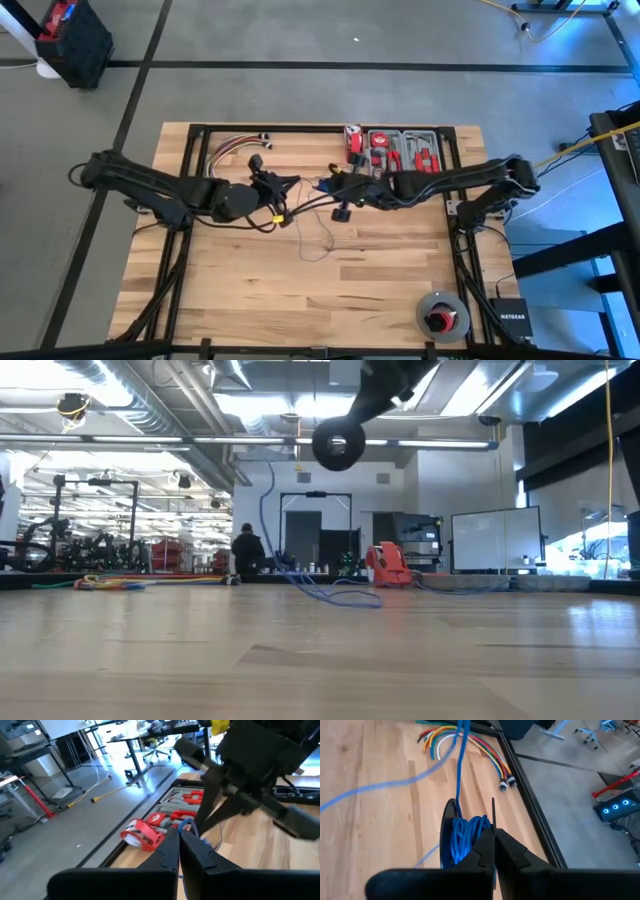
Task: Coil cords
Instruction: Coil the blue wire on the black spool
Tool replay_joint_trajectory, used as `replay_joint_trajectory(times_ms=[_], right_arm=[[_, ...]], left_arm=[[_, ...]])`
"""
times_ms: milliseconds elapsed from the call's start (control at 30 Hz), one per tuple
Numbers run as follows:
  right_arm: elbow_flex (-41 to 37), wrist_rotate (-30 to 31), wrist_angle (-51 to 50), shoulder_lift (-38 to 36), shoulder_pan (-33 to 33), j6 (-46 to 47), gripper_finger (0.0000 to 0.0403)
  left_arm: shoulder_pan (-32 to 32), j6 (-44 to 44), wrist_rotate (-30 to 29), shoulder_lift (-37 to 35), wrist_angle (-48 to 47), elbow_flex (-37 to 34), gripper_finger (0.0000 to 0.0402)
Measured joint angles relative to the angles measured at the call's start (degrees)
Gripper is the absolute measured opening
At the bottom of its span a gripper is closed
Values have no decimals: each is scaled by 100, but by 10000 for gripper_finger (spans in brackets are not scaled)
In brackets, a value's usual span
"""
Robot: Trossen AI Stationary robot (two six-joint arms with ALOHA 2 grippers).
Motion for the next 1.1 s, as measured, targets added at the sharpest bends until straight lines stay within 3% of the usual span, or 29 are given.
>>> replay_joint_trajectory(times_ms=[700,1100], right_arm=[[-4,-262,998,143,0,5,3],[-9,-186,1290,-430,6,-169,3]], left_arm=[[-170,-340,113,1224,366,2,0],[-61,-552,76,1911,481,17,0]])
